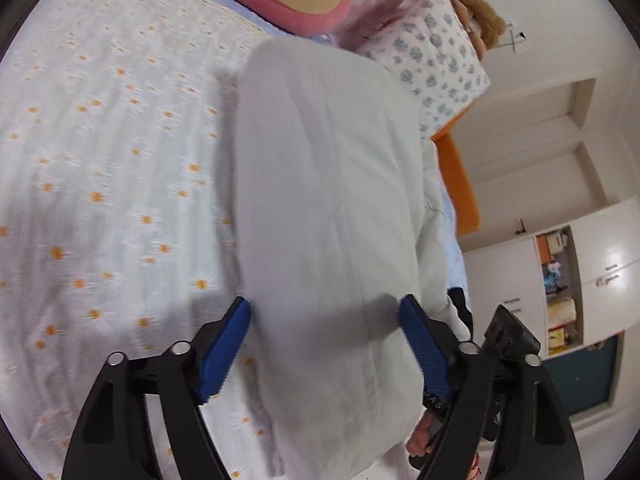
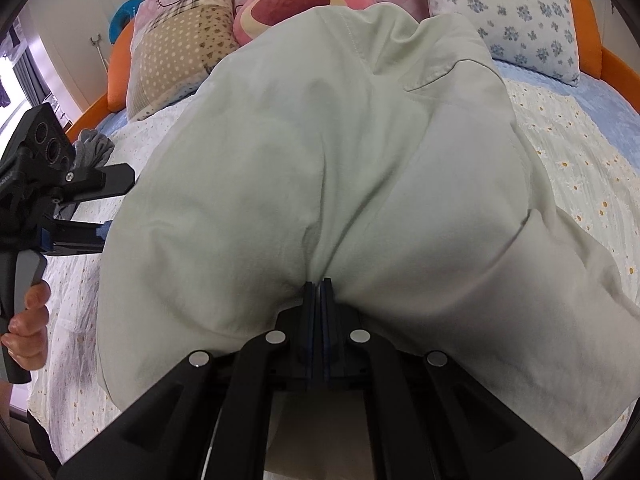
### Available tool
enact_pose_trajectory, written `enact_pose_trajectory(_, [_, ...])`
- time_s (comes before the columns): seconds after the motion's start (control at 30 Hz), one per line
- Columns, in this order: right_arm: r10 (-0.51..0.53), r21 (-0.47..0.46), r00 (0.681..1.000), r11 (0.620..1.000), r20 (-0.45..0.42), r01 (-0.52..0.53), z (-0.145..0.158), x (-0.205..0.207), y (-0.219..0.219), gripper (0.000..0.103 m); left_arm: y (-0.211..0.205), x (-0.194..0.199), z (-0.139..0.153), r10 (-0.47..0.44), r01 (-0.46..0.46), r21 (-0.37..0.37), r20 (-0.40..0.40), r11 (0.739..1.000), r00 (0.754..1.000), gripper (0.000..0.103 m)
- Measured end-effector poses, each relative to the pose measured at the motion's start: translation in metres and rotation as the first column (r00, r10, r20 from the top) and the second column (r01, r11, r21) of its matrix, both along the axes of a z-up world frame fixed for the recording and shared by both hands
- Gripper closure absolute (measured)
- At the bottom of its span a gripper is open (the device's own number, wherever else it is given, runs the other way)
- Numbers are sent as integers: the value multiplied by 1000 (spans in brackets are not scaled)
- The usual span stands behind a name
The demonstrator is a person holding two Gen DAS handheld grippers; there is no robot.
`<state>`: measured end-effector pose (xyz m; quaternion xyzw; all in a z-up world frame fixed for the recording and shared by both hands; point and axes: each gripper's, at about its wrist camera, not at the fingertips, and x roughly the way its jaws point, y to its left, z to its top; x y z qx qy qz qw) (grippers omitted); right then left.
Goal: Fold large clothes
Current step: 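Grasp the folded coat bundle edge with the left tool while the right tool grasps it, then lift the folded coat bundle off the bed with both tools and carry it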
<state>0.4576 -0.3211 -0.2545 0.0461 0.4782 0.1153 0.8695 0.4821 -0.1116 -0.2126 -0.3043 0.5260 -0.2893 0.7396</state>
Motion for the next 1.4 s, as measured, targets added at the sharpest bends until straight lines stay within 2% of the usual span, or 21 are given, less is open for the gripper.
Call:
enact_pose_trajectory(0.07, [0, -4, 1000, 1000, 3, 0, 0, -1, 0, 100, -10, 3, -4, -3, 3, 19, -2, 1000, 1000, 10])
enact_pose_trajectory(0.2, [-5, -3, 1000, 1000, 8, 5, 0, -1, 0, 100, -17, 11, -16, 11, -12, -31, -28, 999, 1000, 2])
enact_pose_trajectory(0.3, [-7, -1, 1000, 1000, 11, 7, 0, -1, 2, 100, -18, 13, -20, 19, -22, -63, -46, 998, 999, 2])
enact_pose_trajectory(0.33, [-8, 0, 1000, 1000, 13, 8, 0, -1, 2, 100, -22, 14, -19, 18, -20, -51, -47, 998, 999, 2])
enact_pose_trajectory(0.4, [-7, 1, 1000, 1000, 19, 7, 0, -1, 2, 100, -39, 17, -10, -8, 10, 44, -37, 999, 999, 2])
enact_pose_trajectory(0.47, [-8, 6, 1000, 1000, 24, 8, -1, -2, 2, 100, -59, 10, -1, -68, 68, 199, -7, 978, 998, 2])
enact_pose_trajectory(0.53, [-10, 13, 1000, 1000, 27, 10, -1, -2, 1, 100, -71, 9, 5, -87, 83, 273, 2, 958, 996, 2])
enact_pose_trajectory(0.67, [-13, 7, 999, 1000, 36, 13, 0, -3, 2, 100, -72, 10, -1, -70, 73, 272, -21, 960, 997, 2])
enact_pose_trajectory(0.73, [-4, -6, 999, 1000, 34, 4, 2, -2, 4, 100, -76, 8, -2, -64, 63, 299, -8, 952, 998, 2])
enact_pose_trajectory(0.83, [37, 13, 999, 999, -23, -37, 16, -1, -5, 98, -78, 10, -7, -64, 67, 275, -20, 959, 998, 2])
enact_pose_trajectory(0.87, [45, 66, 999, 997, -26, -43, 29, -7, -17, 93, -77, 12, -9, -66, 72, 249, -33, 966, 997, 2])
enact_pose_trajectory(0.9, [55, 127, 998, 991, -11, -53, 41, -13, -30, 71, -73, 14, -13, -73, 80, 216, -41, 973, 996, 2])
enact_pose_trajectory(0.93, [63, 195, 998, 979, 2, -62, 53, -19, -44, 46, -70, 16, -15, -79, 86, 202, -41, 976, 996, 2])
enact_pose_trajectory(0.97, [56, 290, 998, 955, 16, -58, 68, -27, -67, 7, -67, 16, -16, -87, 93, 190, -40, 977, 995, 2])
enact_pose_trajectory(1.03, [26, 417, 1000, 909, -11, -19, 79, -35, -102, 4, -63, 16, -19, -101, 107, 171, -39, 979, 994, 2])
enact_pose_trajectory(1.1, [11, 559, 997, 828, -82, 37, 74, -39, -138, 4, -57, 18, -22, -118, 123, 132, -45, 984, 992, 2])
enact_pose_trajectory(1.17, [-20, 610, 988, 785, -151, 109, 59, -43, -162, 4, -46, 14, -27, -129, 133, 94, -42, 987, 991, 2])
enact_pose_trajectory(1.23, [-29, 632, 980, 761, -195, 148, 43, -43, -172, 4, -39, 11, -29, -136, 138, 62, -29, 989, 990, 2])
enact_pose_trajectory(1.3, [-2, 684, 966, 706, -258, 184, 18, -39, -172, 4, -37, 9, -30, -133, 135, 57, -27, 989, 991, 2])
enact_pose_trajectory(1.4, [52, 717, 949, 668, -312, 199, -7, -28, -158, 4, -30, 9, -31, -138, 139, 33, -39, 990, 990, 2])
